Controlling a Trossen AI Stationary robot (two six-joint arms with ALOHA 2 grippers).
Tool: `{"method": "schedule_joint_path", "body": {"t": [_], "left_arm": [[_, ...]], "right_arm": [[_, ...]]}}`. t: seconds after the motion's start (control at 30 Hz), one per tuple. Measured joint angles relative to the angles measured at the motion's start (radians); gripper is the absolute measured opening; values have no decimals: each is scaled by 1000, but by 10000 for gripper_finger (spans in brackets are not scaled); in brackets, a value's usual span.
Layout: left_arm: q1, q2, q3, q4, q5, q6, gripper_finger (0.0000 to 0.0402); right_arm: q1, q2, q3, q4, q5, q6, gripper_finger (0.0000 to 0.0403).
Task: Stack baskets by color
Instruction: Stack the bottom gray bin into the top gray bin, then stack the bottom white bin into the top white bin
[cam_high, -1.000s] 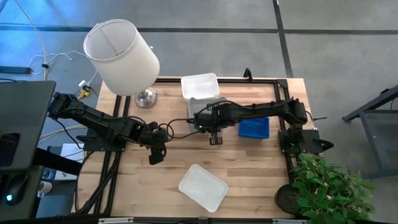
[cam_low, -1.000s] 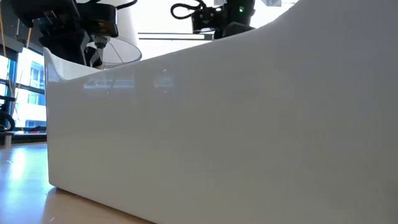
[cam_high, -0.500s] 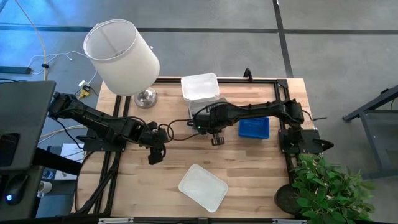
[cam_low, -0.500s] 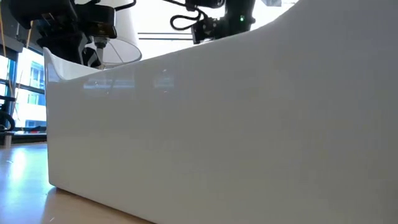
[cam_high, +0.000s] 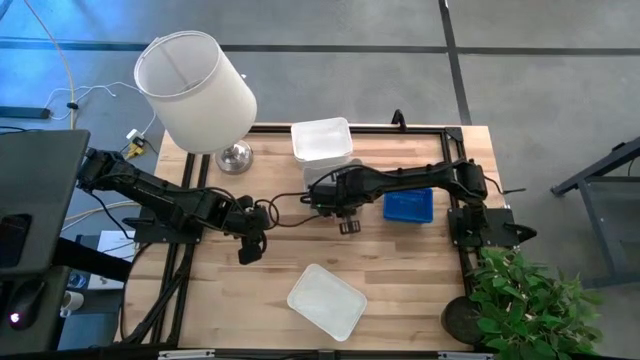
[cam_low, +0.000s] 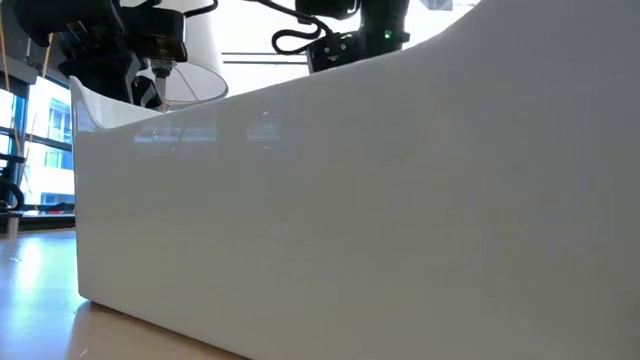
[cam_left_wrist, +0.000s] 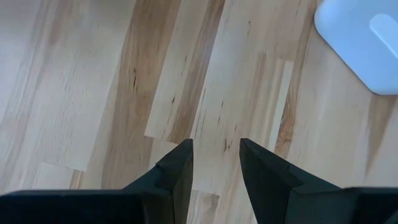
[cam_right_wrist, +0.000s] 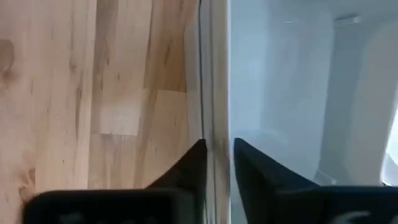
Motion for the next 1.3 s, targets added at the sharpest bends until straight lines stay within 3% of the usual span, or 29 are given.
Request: {"method": "schedule_joint_path", "body": {"t": [0.27, 0.57, 1.07, 1.3], "left_arm": [[-18, 0, 0, 31, 2, 31, 117], [-93, 0, 1, 273, 43, 164, 117], [-257, 0, 2, 718, 47, 453, 117], [-285, 0, 69, 691, -21, 491, 117]], "right_arm": [[14, -62, 0, -16, 37, 72, 135], [64, -154, 0, -44, -1, 269, 138], [109, -185, 0, -48, 52, 370, 138], [110, -185, 0, -49, 50, 385, 138]]}}
